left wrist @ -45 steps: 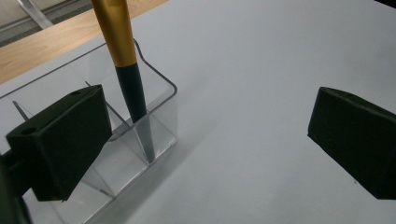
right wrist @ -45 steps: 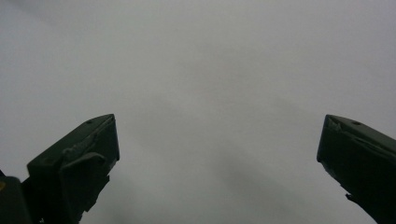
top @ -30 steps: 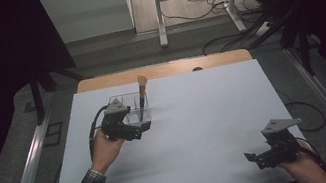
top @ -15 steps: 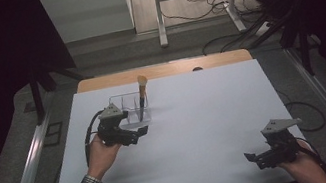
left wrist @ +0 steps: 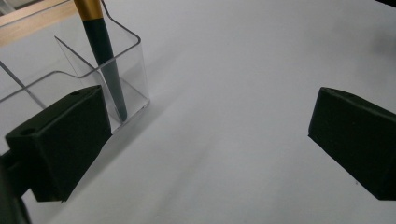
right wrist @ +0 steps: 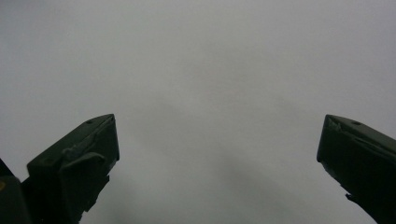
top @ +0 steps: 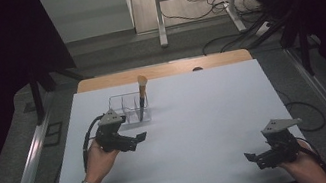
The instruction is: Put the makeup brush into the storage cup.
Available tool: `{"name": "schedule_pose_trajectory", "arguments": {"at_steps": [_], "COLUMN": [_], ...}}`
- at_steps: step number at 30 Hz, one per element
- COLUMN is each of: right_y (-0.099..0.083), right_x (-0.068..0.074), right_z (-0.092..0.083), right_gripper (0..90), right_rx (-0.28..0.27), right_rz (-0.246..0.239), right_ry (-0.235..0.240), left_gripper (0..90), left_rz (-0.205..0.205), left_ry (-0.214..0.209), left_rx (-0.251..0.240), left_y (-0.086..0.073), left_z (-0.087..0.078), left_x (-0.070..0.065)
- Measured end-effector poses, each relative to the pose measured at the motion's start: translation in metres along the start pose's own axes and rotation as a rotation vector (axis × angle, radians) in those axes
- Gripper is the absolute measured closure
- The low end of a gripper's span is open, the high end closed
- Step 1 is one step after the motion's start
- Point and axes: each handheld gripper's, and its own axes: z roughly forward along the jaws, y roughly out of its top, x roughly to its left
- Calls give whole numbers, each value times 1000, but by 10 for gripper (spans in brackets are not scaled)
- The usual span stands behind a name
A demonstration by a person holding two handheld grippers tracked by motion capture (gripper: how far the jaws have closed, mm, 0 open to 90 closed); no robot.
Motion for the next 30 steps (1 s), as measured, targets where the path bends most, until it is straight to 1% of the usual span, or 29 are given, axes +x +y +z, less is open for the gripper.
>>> {"name": "schedule_pose_trajectory", "arguments": {"at_steps": [3, 9, 18, 22, 25, 30], "right_y": [0, 0, 0, 0, 0, 0], "right_x": [0, 0, 0, 0, 0, 0], "right_z": [0, 0, -1, -1, -1, -1], "right_gripper": [0, 0, 0, 0, 0, 0], "right_rx": [-1, -2, -7, -6, -7, -8], "right_rz": [1, 5, 10, 10, 10, 10], "right_ry": [-1, 2, 4, 3, 4, 3], "left_gripper": [0, 0, 0, 0, 0, 0], "left_rz": [-6, -18, -24, -32, -39, -49], "left_ry": [-4, 6, 26, 29, 23, 33], "left_rx": [-3, 0, 6, 11, 12, 17], "left_y": [-3, -10, -19, -23, -26, -32], "left_z": [-3, -8, -17, -20, -23, -28], "left_x": [-1, -1, -2, -2, -2, -2]}}
